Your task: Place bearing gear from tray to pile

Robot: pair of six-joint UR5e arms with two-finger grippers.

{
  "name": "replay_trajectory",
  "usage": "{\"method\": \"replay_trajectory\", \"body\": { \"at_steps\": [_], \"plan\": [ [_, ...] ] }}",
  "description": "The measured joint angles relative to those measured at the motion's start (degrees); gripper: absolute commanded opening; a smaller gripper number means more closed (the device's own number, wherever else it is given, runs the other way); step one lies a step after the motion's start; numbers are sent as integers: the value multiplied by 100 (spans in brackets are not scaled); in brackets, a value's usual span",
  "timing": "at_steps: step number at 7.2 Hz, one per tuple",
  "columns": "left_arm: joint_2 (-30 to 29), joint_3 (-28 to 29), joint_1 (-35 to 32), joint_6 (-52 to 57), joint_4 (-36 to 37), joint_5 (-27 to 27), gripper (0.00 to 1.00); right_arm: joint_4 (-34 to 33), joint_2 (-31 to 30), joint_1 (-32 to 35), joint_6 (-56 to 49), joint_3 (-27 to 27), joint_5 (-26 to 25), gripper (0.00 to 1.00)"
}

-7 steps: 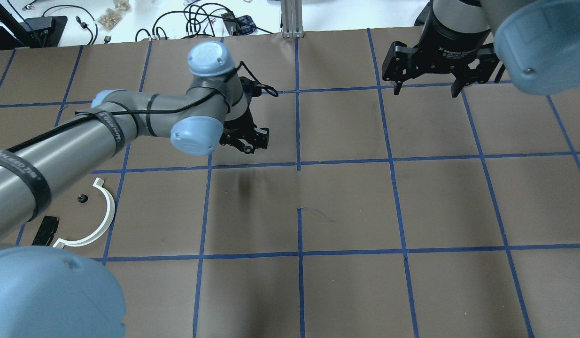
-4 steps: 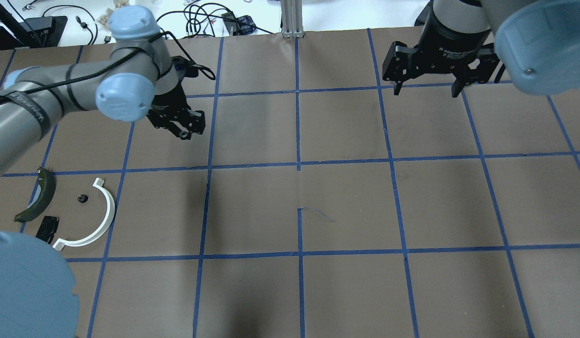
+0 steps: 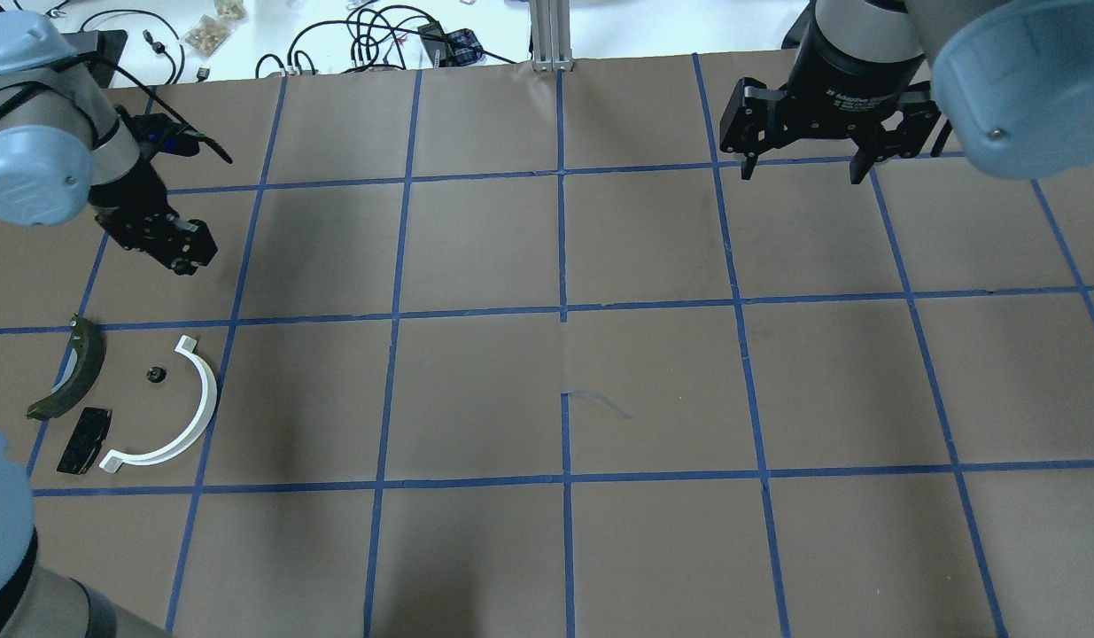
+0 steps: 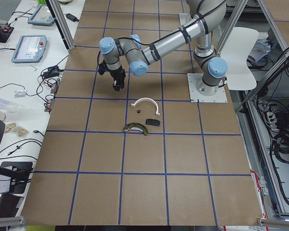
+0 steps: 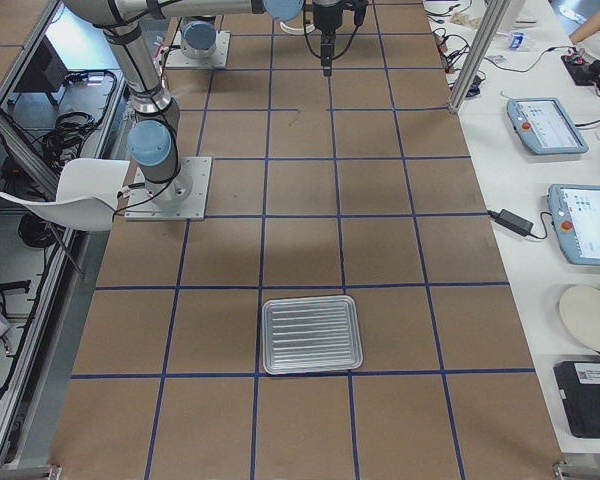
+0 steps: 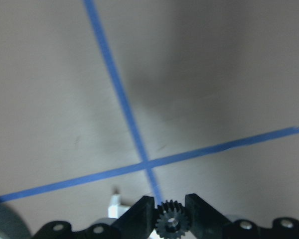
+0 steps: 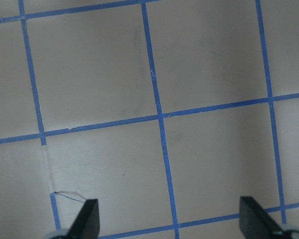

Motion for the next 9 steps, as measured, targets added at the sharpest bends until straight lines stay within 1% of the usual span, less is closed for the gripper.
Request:
{"method": "replay_trajectory", "body": {
  "at_steps": [2, 3, 7, 9],
  "plan": [
    [-58, -203, 682, 686, 204, -14, 0, 2, 0, 2, 3, -2, 1, 100],
    [-92, -329, 820, 845, 352, -18, 0, 12, 0, 1, 3, -5, 0, 100],
    [-155, -1208, 1081, 957, 1392, -14, 0, 30, 3, 0, 2, -4, -7, 100],
    [-178, -1462, 1203, 977, 1726, -10, 0, 35, 2, 0, -4, -1, -7, 100]
  ]
}}
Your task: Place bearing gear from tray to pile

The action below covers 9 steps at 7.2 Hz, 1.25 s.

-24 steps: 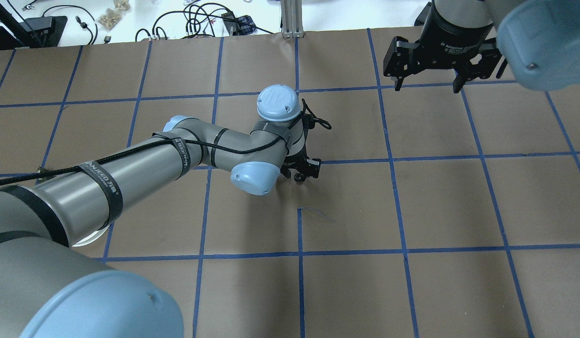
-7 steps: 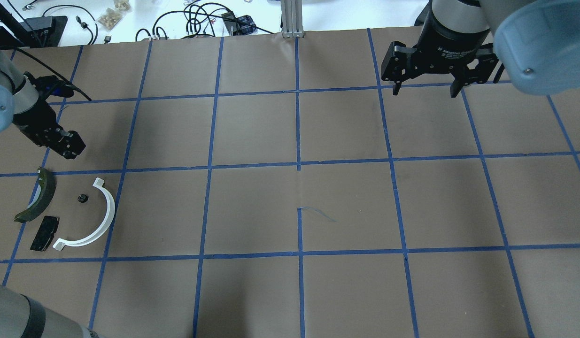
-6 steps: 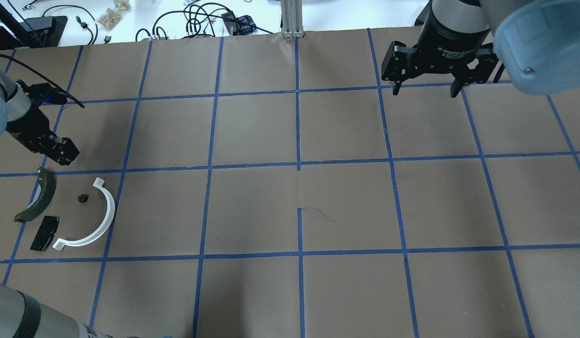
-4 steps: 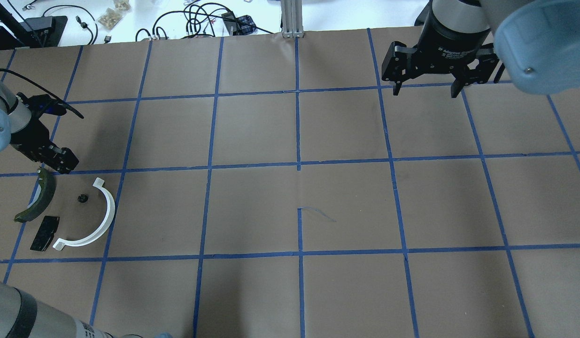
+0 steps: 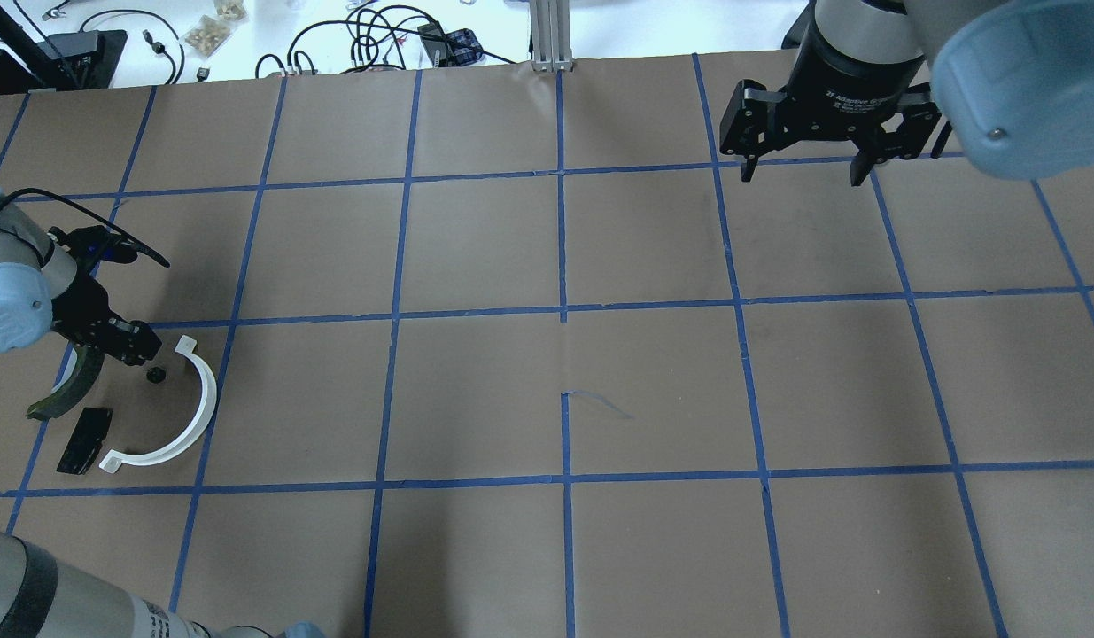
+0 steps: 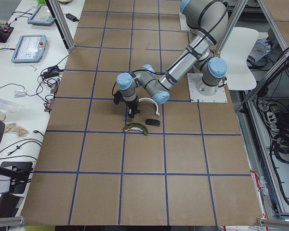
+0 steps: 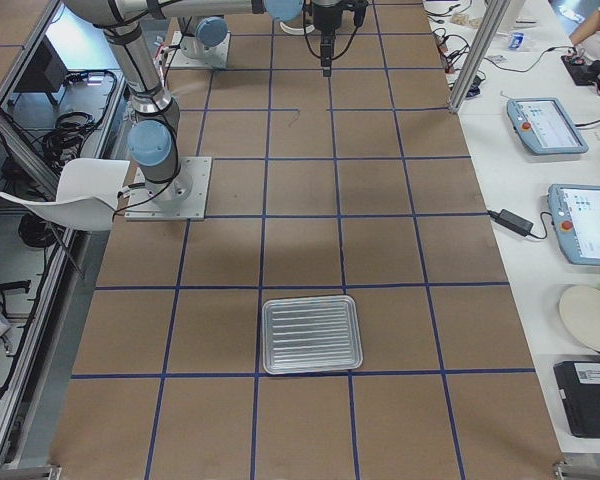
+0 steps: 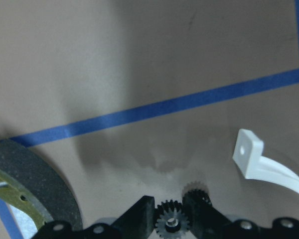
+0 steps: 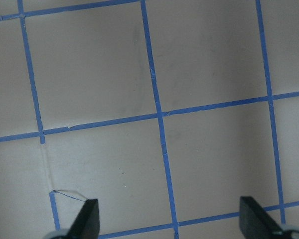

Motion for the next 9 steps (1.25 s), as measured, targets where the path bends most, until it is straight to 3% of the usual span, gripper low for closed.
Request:
{"method": "replay_trajectory", "body": {
  "at_steps": [1, 2, 3, 4, 6, 9],
  "plan": [
    [-15, -36, 26, 1, 38, -1, 0, 1, -1, 0, -1, 0, 0, 100],
    [-25, -61, 39, -4, 52, 8, 9, 1, 0, 0, -1, 1, 0, 100],
    [-35, -61, 43, -9, 54, 16, 37, -1, 1, 0, -1, 1, 0, 100],
    [-48, -43, 45, -14, 54, 15, 77, -5, 3, 0, -1, 1, 0, 100],
    [-64, -15, 51, -15, 52, 13, 85, -10, 3, 0, -1, 1, 2, 100],
    [-5, 25, 49, -21, 31, 36, 85, -22, 7, 0, -1, -4, 1, 100]
  ]
}}
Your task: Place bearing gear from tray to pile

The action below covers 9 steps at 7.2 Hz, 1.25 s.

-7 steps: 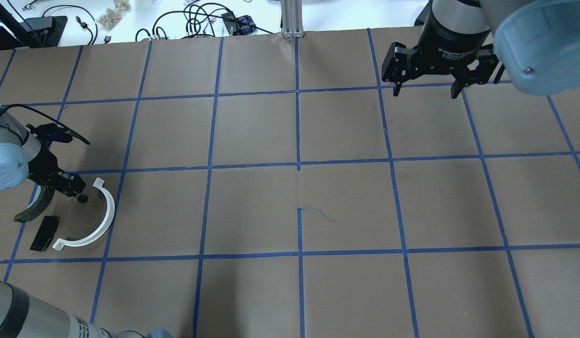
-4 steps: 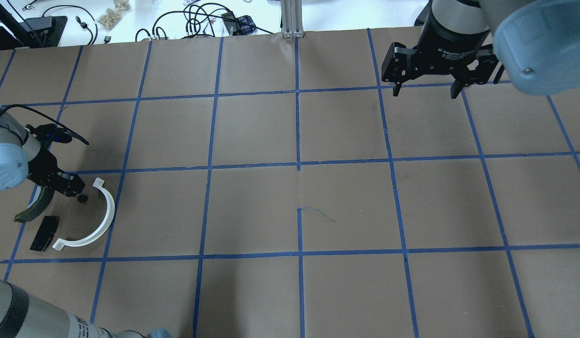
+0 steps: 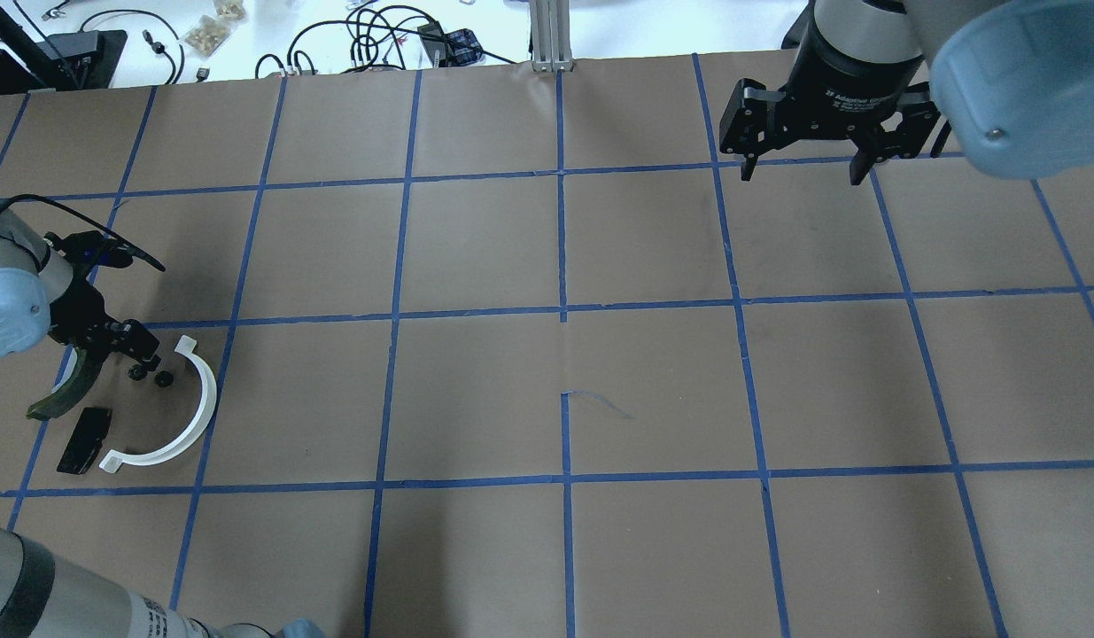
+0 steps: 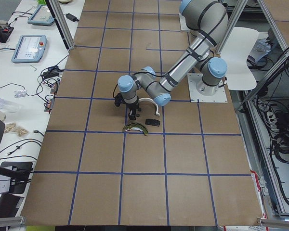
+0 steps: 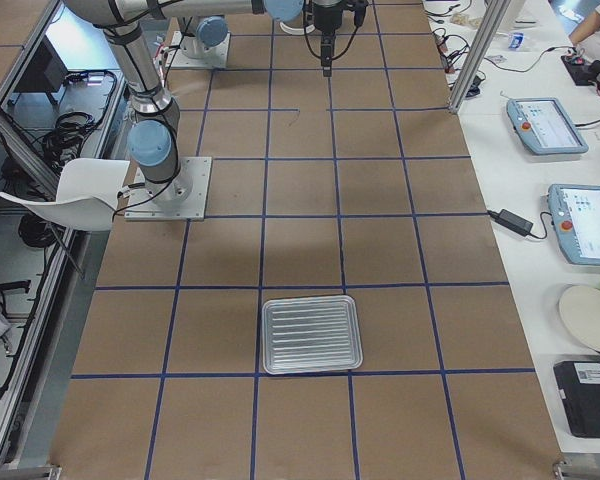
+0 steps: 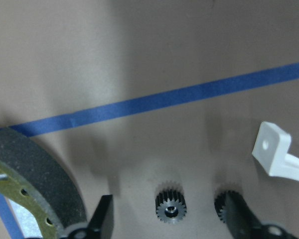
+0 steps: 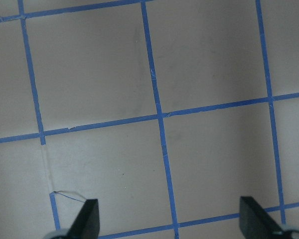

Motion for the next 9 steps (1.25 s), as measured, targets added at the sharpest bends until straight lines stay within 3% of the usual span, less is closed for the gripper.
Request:
{"method": "replay_trajectory", "body": {
  "at_steps": [2, 3, 5, 7, 9],
  "plan": [
    [241, 192, -31, -37, -257, -24, 85, -3, 0, 3, 0, -3, -1, 100],
    [422, 384, -76, -208, -604, -56, 92, -3, 0, 3, 0, -4, 1, 100],
    [904, 890, -359, -978, -1634, -223, 97, -4, -3, 0, 0, -4, 5, 100],
    [1422, 1444, -1115, -2312, -2753, -458, 97, -3, -1, 0, 0, -1, 6, 100],
    [1842, 1649, -2235, -3636, -3329, -636, 100, -3, -5, 0, 0, -2, 8, 100]
  ]
}}
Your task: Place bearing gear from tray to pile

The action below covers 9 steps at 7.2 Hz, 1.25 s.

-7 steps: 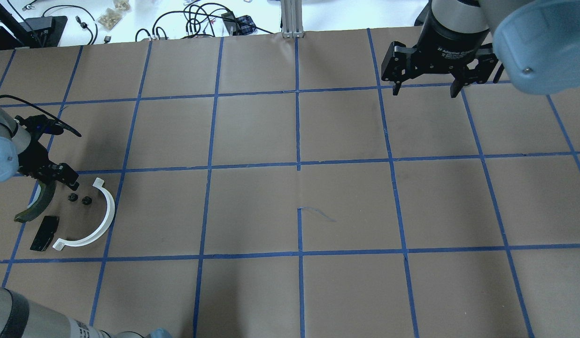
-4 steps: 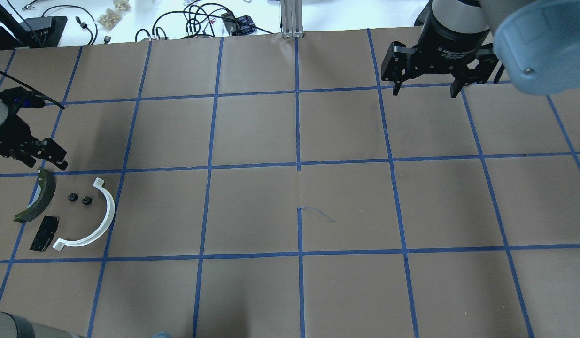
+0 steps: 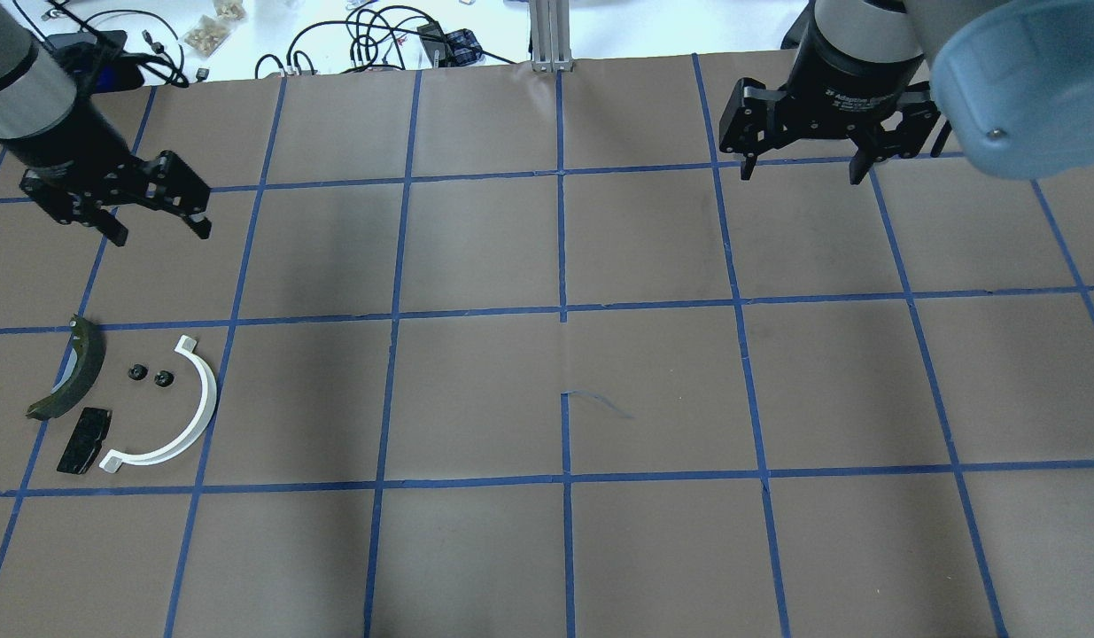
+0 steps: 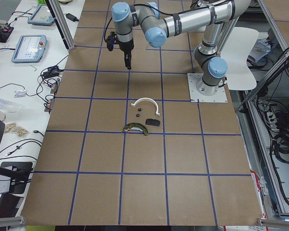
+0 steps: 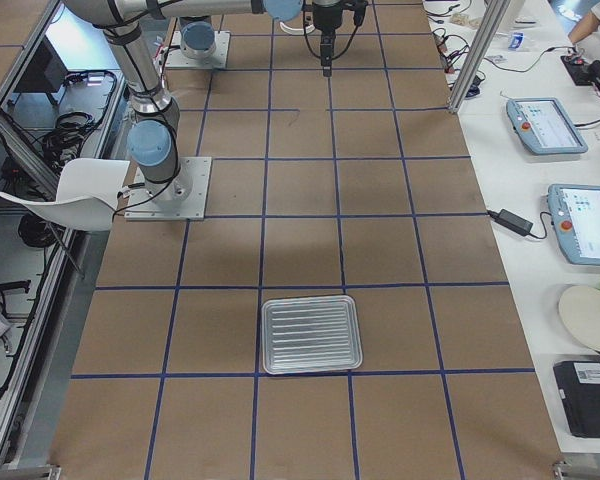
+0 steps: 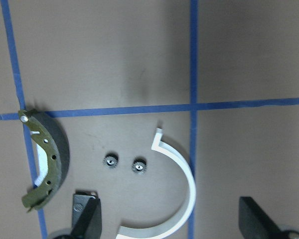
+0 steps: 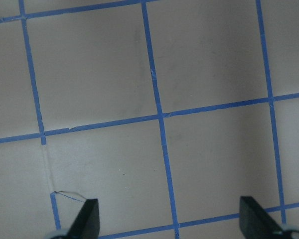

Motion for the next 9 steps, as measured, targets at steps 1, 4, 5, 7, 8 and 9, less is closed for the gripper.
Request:
{"method": "replay_trajectory", "body": {
  "at_steps": [1, 4, 5, 7, 8, 9],
  "plan": [
    [157, -34, -589, -768, -83, -34, 100, 0, -3, 0, 0, -1, -2, 100],
    [618, -354, -1534, -1689, 15, -171, 100, -2, -2, 0, 0, 2, -4, 100],
    [774, -556, -1537, -1479, 195, -277, 100, -5, 1, 0, 0, 1, -6, 100],
    [1062, -807, -1222, -1192, 301, -355, 100, -8, 4, 0, 0, -1, -8, 100],
    [1158, -775, -1039, -1161, 107, -354, 100, -9, 5, 0, 0, 0, -9, 100],
    [1200, -727, -945, -1151, -67, -340, 100, -9, 5, 2, 2, 4, -9, 100]
  ]
}}
